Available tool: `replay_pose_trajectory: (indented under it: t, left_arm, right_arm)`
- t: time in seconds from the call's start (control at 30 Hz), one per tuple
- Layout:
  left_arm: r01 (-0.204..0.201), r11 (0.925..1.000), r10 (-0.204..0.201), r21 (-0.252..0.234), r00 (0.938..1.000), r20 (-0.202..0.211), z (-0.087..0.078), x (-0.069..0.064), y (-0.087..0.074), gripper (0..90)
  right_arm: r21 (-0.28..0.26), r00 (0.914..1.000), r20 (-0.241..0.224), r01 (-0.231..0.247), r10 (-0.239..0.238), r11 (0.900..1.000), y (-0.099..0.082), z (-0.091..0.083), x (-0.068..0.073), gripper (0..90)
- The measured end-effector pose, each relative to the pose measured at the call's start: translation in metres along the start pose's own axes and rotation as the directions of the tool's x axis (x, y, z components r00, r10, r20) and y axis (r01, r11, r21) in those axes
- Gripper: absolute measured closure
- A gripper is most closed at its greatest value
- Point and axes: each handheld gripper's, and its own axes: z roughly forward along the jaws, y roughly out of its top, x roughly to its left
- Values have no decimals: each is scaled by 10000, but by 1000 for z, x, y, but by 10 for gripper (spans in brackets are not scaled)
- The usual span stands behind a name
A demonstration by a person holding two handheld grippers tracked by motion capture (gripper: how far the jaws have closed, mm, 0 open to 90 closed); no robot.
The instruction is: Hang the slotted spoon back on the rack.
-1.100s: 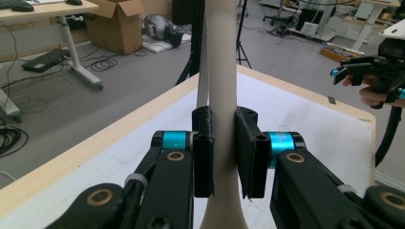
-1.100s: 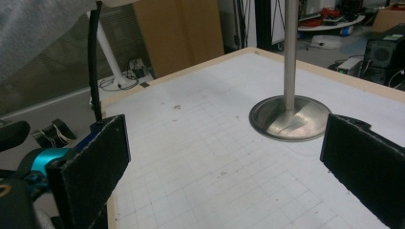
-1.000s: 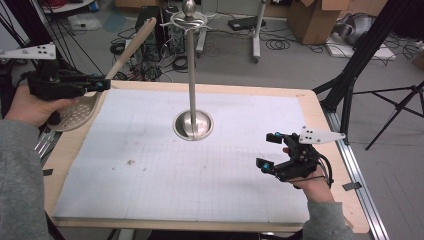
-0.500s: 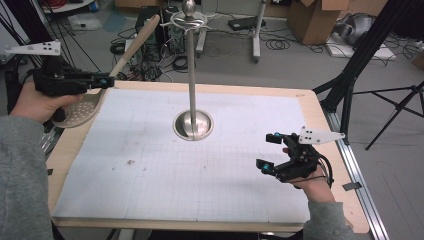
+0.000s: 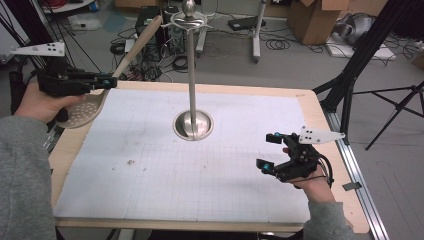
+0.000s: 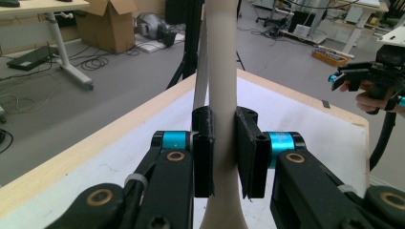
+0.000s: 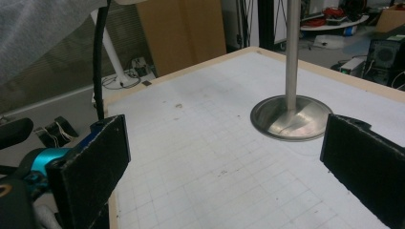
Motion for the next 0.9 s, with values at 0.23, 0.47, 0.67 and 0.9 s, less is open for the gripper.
replay_pose_trajectory:
  t: [0.23, 0.47, 0.67, 0.9]
  left_arm:
    - [-74, 9999, 75, -114, 10000, 47, -2, -1, -2, 779]
    - [-139, 9994, 138, -306, 9999, -44, -2, -3, -4, 780]
    - [-163, 9997, 163, -157, 9999, 2, -1, -3, -4, 780]
    - [-46, 9999, 47, -142, 9999, 101, 4, -3, -8, 780]
  right_arm:
    - [-12, 10000, 8, 84, -84, 10000, 0, 0, -1, 15]
    - [32, 10000, -23, 39, -39, 10000, 0, 0, 0, 15]
    - [98, 9999, 45, 98, -99, 9999, 0, 0, -1, 15]
    - [44, 9999, 44, 153, -153, 9999, 0, 0, -2, 15]
